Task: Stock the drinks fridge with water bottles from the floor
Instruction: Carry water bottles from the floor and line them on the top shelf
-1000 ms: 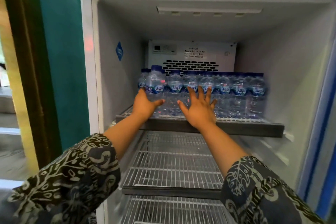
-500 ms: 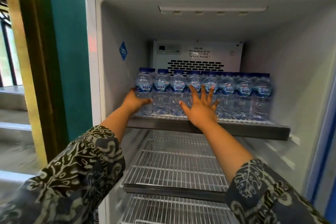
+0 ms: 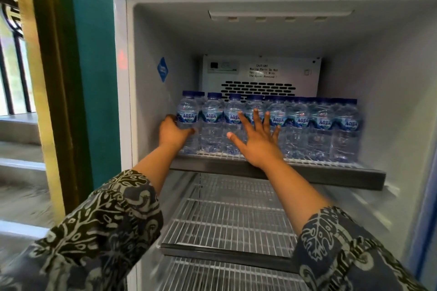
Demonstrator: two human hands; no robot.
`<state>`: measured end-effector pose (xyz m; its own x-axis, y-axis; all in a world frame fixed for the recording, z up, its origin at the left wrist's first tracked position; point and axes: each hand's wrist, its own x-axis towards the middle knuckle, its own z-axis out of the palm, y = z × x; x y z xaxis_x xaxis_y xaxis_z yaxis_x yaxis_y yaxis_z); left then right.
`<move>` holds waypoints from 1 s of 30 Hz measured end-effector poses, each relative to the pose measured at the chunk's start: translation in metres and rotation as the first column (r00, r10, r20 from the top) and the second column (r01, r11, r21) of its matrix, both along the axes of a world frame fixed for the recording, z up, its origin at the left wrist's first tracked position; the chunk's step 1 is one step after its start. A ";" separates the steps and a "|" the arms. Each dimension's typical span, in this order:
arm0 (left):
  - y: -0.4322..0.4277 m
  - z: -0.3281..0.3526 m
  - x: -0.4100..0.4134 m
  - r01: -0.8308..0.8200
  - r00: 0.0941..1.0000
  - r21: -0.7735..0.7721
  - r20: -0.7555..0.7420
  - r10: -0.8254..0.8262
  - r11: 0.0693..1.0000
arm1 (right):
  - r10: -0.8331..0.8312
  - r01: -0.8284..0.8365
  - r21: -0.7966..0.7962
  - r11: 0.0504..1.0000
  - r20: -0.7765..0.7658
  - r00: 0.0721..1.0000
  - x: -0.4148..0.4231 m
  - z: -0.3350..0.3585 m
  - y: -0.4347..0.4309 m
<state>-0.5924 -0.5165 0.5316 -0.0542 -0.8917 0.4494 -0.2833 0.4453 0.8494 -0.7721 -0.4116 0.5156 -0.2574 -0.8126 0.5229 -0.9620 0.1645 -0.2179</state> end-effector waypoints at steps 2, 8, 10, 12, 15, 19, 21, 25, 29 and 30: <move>-0.002 0.004 -0.002 0.017 1.000 0.031 0.011 -0.018 0.999 | -0.005 0.005 -0.009 1.000 0.003 1.000 0.000 -0.001 0.000; -0.011 0.008 -0.009 0.065 0.998 0.091 -0.001 -0.065 0.994 | -0.007 0.007 -0.035 0.999 0.018 1.000 -0.001 -0.002 0.000; -0.016 0.006 -0.010 0.074 0.997 0.103 -0.015 -0.073 0.992 | -0.004 0.004 -0.040 0.999 0.021 1.000 -0.002 -0.002 0.000; -0.021 0.005 -0.010 0.087 0.996 0.108 -0.024 -0.085 0.990 | -0.001 0.002 -0.041 0.999 0.023 1.000 -0.001 -0.003 -0.001; -0.026 0.003 -0.011 0.099 0.995 0.115 -0.031 -0.096 0.988 | 0.005 -0.004 -0.038 0.999 0.032 0.999 -0.002 -0.003 -0.002; -0.026 0.003 -0.011 0.100 0.995 0.115 -0.007 -0.100 0.988 | 0.009 -0.007 -0.042 0.999 0.047 0.999 -0.002 -0.003 -0.002; -0.022 0.003 -0.012 0.076 0.996 0.080 0.041 -0.079 0.994 | 0.014 -0.010 -0.062 0.998 0.061 0.998 -0.002 -0.002 -0.001; -0.010 0.000 -0.013 0.003 0.985 -0.038 0.172 0.004 0.999 | 0.018 -0.009 -0.109 0.994 0.077 0.997 -0.001 -0.002 0.000; 0.012 -0.024 -0.004 -0.076 0.889 -0.179 0.433 0.148 0.981 | 0.027 -0.017 -0.145 0.989 0.064 0.998 0.001 -0.003 0.003; 0.019 -0.030 -0.001 -0.081 0.848 -0.214 0.499 0.180 0.974 | 0.024 -0.016 -0.149 0.989 0.050 0.998 0.001 -0.004 0.006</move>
